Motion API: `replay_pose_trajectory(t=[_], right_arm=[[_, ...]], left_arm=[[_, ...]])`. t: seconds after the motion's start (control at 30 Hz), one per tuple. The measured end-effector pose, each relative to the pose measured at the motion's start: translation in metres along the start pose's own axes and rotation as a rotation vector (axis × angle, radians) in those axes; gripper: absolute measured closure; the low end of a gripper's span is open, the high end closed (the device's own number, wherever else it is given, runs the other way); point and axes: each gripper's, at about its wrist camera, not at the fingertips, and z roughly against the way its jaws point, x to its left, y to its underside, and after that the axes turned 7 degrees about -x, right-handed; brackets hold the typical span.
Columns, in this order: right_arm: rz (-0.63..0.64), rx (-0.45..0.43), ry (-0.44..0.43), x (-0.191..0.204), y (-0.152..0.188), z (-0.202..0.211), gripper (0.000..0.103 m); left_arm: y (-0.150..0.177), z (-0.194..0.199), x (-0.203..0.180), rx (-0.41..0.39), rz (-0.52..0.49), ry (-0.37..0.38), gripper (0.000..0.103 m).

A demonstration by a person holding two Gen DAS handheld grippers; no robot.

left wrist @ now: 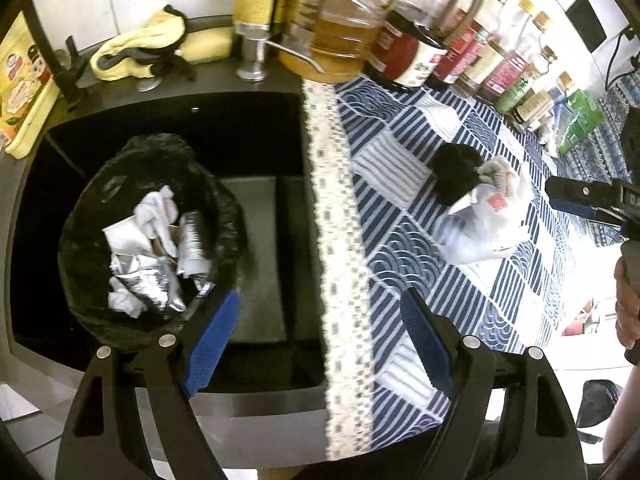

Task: Collect trash
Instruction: 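Move both open tools back over the table to the remaining trash, then close the right tool on the large white tissue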

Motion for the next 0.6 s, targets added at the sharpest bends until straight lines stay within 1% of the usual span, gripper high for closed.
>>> replay_pose_trajectory(t=[0.17, 0.27, 0.37, 0.47, 0.53, 0.57, 0.6], right_arm=[[-0.039, 0.017, -0.020, -0.028, -0.005, -0.001, 0.020], [-0.062, 0.059, -0.020, -0.041, -0.004, -0.014, 0.020], [-0.089, 0.111, -0.041, -0.050, -0.002, -0.032, 0.020], [-0.103, 0.146, -0.051, -0.054, 0.000, -0.046, 0.021], [-0.096, 0.166, -0.046, -0.053, 0.001, -0.056, 0.028], [-0.101, 0.179, -0.045, -0.053, 0.002, -0.060, 0.036], [-0.104, 0.190, -0.048, -0.054, 0.002, -0.064, 0.041]], left_arm=[[0.001, -0.006, -0.024, 0.004, 0.007, -0.008, 0.023], [0.002, -0.008, -0.034, 0.003, 0.016, -0.014, 0.023], [0.004, -0.008, -0.040, 0.006, 0.028, -0.023, 0.023], [0.008, -0.009, -0.042, 0.012, 0.041, -0.034, 0.023], [0.010, -0.009, -0.042, 0.017, 0.048, -0.043, 0.023], [0.012, -0.009, -0.042, 0.018, 0.055, -0.047, 0.023], [0.013, -0.009, -0.041, 0.020, 0.060, -0.051, 0.023]])
